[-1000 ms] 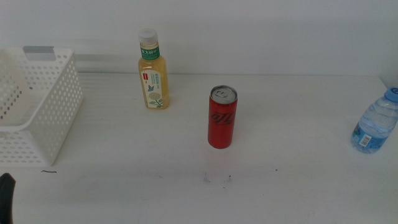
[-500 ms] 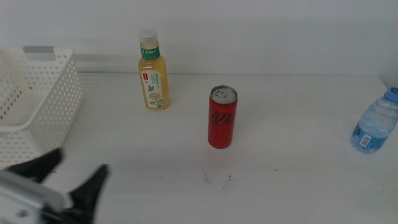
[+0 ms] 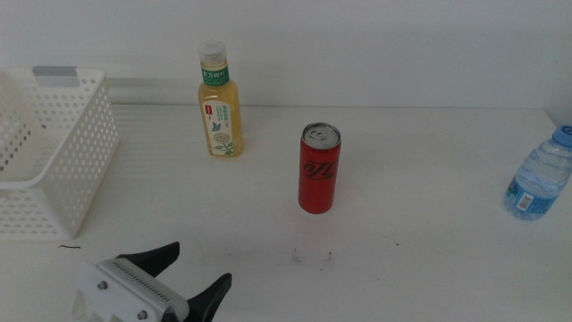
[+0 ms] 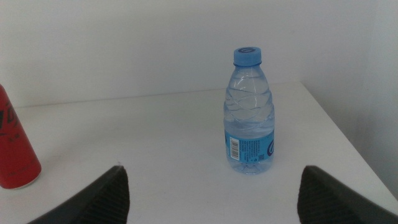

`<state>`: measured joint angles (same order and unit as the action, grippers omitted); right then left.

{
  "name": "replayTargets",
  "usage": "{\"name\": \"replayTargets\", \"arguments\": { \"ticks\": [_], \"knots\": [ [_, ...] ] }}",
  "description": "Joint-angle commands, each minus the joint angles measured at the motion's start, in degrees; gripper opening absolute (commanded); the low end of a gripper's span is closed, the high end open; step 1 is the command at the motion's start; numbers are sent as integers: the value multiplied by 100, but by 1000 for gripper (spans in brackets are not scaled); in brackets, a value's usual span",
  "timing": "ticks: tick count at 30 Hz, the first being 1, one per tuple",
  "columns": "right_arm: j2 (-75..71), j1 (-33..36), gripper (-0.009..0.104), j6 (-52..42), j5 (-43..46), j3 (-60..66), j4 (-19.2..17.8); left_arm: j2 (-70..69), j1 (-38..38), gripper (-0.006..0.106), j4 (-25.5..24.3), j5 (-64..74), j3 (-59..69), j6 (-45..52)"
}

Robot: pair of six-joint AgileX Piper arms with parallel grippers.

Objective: Use arms to grab the bottles and put them into the dustbin to the left of the table.

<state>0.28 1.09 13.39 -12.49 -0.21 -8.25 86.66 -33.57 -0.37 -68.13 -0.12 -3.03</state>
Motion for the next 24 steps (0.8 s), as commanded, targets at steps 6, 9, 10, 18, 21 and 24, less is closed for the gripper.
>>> {"name": "replayTargets", "arguments": {
  "ticks": [6, 9, 10, 18, 21, 24],
  "knots": [
    [-28, -51, 92, -36, 45, 21, -72, 48, -27, 91, -71, -183, 12, -147],
    [-28, -51, 92, -36, 45, 21, -72, 37, -27, 91, -71, -183, 12, -147],
    [-28, -51, 92, -36, 45, 21, -72, 43, -27, 91, -95, -183, 3, -136],
    [-28, -51, 92, -36, 45, 21, -72, 301, -27, 91, -316, 672, -1319, -136],
    [-28, -51, 92, -36, 45, 21, -72, 646, -16, 91, -435, 660, -1784, -147],
    [-28, -51, 92, -36, 45, 21, -72, 1116, -16, 91, -434, 660, -2281, -258]
  ]
}}
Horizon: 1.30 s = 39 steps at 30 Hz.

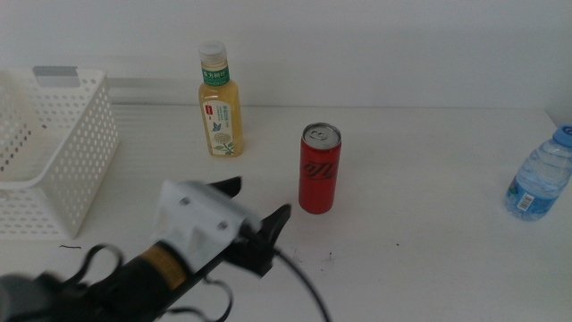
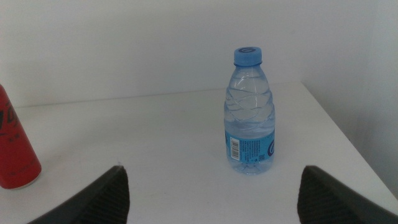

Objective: Use arms to grab the bottles and put them into the dustbin to the left of the table.

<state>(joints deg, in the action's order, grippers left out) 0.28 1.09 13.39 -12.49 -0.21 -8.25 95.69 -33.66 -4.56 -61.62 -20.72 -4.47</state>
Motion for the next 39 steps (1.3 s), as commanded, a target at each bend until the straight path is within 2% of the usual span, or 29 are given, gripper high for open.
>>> {"name": "replayTargets", "arguments": {
  "ticks": [1, 22, 39],
  "knots": [
    [-28, -51, 92, -36, 45, 21, -72, 362, -7, 91, -15, -5, -376, -114],
    [-28, -51, 92, -36, 45, 21, -72, 2399, -7, 91, -41, 29, -2614, -360],
    [-28, -51, 92, -36, 45, 21, -72, 3016, -7, 91, -309, 442, -3671, -504]
  ]
}}
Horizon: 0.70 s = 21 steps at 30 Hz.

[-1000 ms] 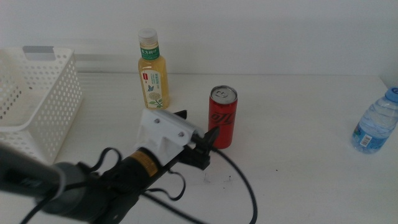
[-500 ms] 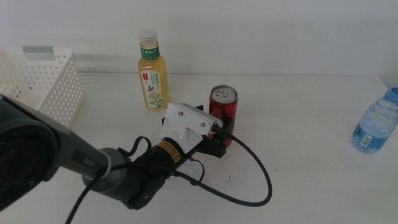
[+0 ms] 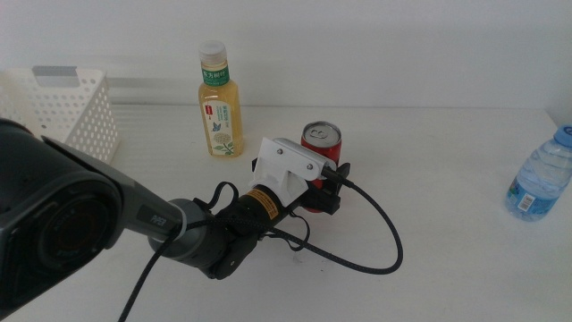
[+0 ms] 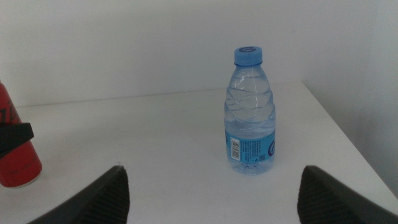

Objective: Use arms to grab the bottles and put them into the dustbin to the left of the table.

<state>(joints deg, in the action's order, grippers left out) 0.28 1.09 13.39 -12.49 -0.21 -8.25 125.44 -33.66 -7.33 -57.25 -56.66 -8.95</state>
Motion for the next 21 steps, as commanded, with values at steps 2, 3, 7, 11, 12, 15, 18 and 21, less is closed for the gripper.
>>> {"name": "replayTargets", "arguments": {
  "ticks": [2, 3, 7, 11, 12, 15, 18, 21],
  "knots": [
    [-28, -51, 92, -36, 45, 21, -72, 101, -7, 91, -32, 5, -125, -56],
    [-28, -51, 92, -36, 45, 21, -72, 134, -7, 91, -32, 5, -137, -115],
    [-28, -51, 92, -36, 45, 21, -72, 275, -7, 91, -32, -67, -203, -208],
    [-28, -51, 92, -36, 45, 21, -72, 332, -7, 91, -45, -69, -260, -208],
    [-28, -51, 92, -36, 45, 21, -72, 332, -7, 91, -45, -79, -261, -208],
    [-28, -51, 92, -36, 45, 21, -72, 332, -7, 91, -34, -78, -269, -208],
    [-28, -51, 92, -36, 45, 21, -72, 332, -7, 76, -34, -78, -269, -208],
    [-28, -51, 92, -36, 45, 21, -72, 332, -7, 60, -68, -43, -269, -208]
  ]
}}
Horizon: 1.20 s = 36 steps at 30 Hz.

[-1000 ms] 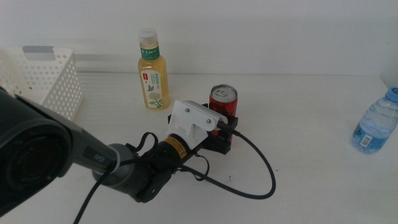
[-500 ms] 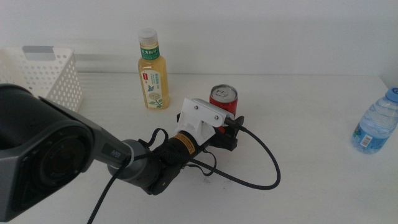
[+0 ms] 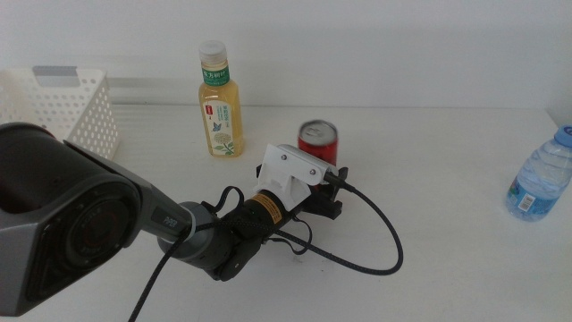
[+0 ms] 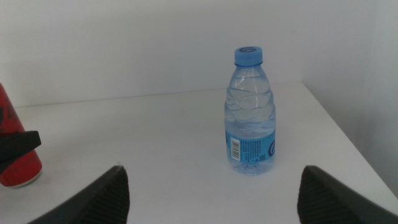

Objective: Use arms to grab the bottles and put them into the dustbin to the left of the table.

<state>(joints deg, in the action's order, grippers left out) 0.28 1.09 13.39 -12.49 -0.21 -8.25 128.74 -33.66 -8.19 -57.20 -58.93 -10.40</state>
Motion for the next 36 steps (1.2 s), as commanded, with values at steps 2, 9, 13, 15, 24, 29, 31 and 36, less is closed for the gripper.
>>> {"name": "replayTargets", "arguments": {
  "ticks": [2, 9, 13, 15, 24, 29, 31, 36],
  "knots": [
    [-28, -51, 92, -36, 45, 21, -72, -11, -7, 48, 18, -36, -42, -64],
    [-28, -51, 92, -36, 45, 21, -72, -779, -7, 11, -150, 852, 125, -43],
    [-28, -51, 92, -36, 45, 21, -72, -1464, -7, 7, -364, 1922, 125, -65],
    [-28, -51, 92, -36, 45, 21, -72, -1841, -7, 7, -401, 2494, 125, -65],
    [-28, -51, 92, -36, 45, 21, -72, -3565, -7, 7, -483, 5115, 115, -65],
    [-28, -51, 92, -36, 45, 21, -72, -4268, -7, 7, -483, 6187, 107, -65],
    [-28, -51, 92, -36, 45, 21, -72, -4451, -7, 7, -483, 6489, 107, -65],
    [-28, -51, 92, -36, 45, 21, -72, -4839, 147, 7, 174, 7455, 27, 115]
  ]
}}
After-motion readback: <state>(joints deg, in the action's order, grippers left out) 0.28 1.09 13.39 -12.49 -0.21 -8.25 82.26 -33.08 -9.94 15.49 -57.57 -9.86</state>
